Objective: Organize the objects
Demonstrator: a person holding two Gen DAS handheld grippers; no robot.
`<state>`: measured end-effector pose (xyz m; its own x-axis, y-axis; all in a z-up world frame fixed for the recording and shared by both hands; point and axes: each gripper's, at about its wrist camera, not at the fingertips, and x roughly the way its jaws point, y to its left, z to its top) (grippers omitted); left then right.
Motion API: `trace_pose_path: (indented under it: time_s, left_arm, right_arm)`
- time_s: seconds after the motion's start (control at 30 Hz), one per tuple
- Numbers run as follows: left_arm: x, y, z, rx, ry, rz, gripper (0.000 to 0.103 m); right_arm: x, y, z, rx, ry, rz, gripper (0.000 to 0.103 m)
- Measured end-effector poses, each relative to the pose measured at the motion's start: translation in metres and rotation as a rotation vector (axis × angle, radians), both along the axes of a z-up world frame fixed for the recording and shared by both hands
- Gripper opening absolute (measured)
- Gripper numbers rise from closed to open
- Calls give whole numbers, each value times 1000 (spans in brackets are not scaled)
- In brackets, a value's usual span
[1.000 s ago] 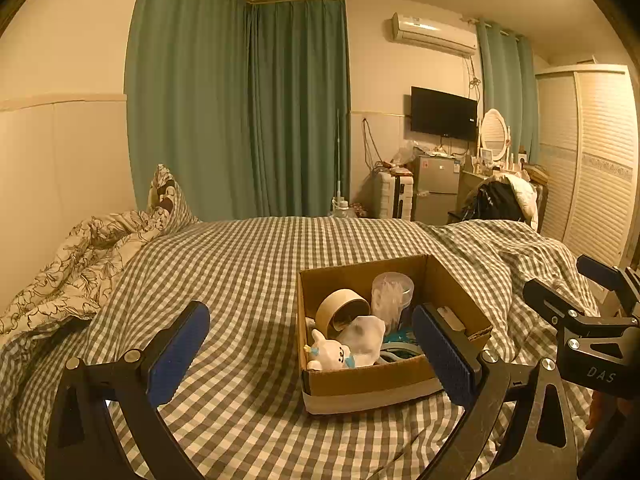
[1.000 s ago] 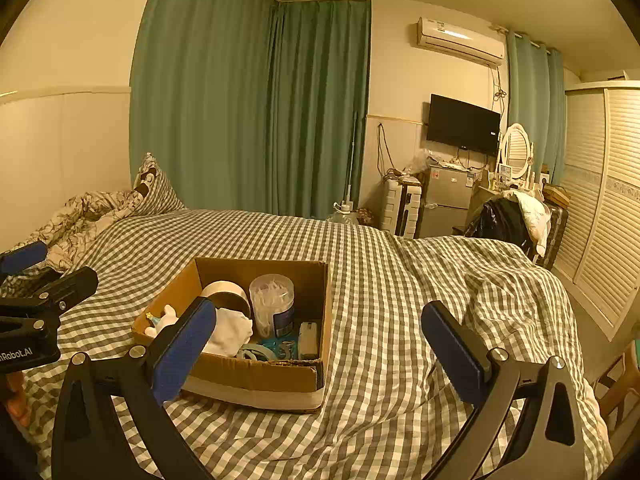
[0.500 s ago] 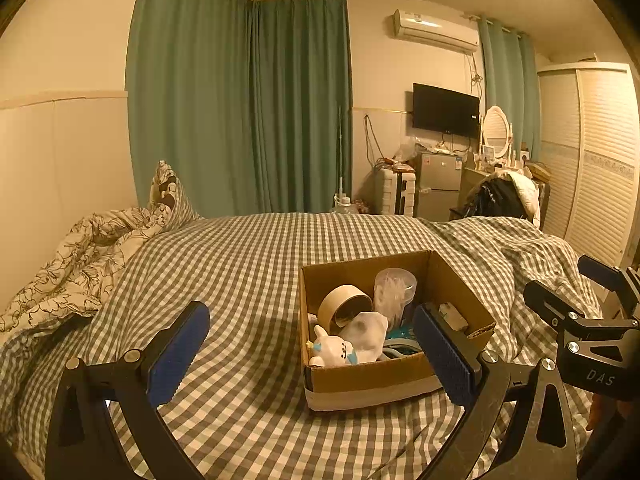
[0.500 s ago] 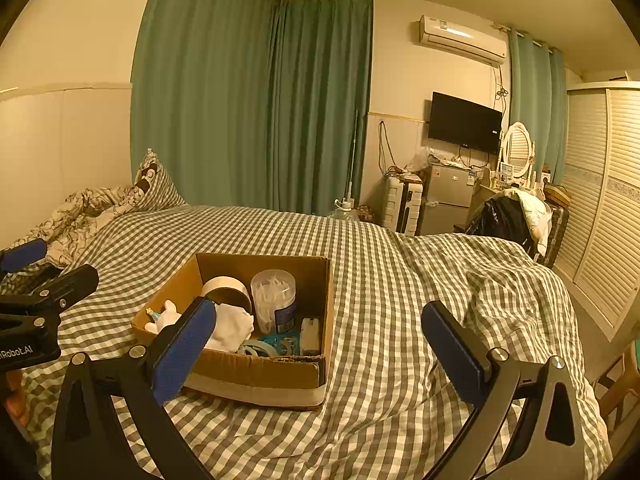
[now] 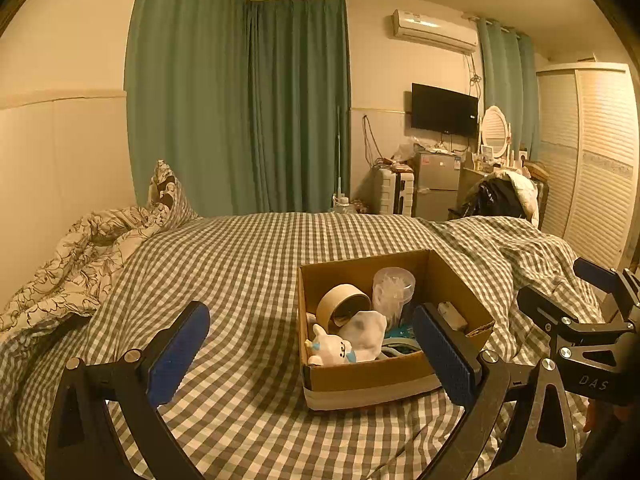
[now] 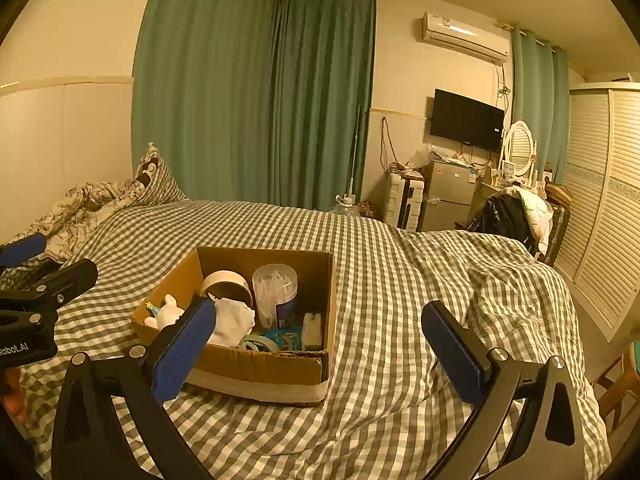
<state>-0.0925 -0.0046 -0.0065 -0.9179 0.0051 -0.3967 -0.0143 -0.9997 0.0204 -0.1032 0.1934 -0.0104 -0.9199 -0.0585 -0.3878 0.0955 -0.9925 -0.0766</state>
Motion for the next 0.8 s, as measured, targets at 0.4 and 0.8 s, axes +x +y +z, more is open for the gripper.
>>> trace_pose_path:
  time_s: [0.4, 0.8]
  left_arm:
    - [1, 1, -1, -17, 9, 27, 103]
    - [4, 1, 2, -1, 23, 5, 103]
  right_arm:
    - [0, 0, -1, 1, -5, -2, 103]
    - [0, -1, -2, 1, -7, -5, 103]
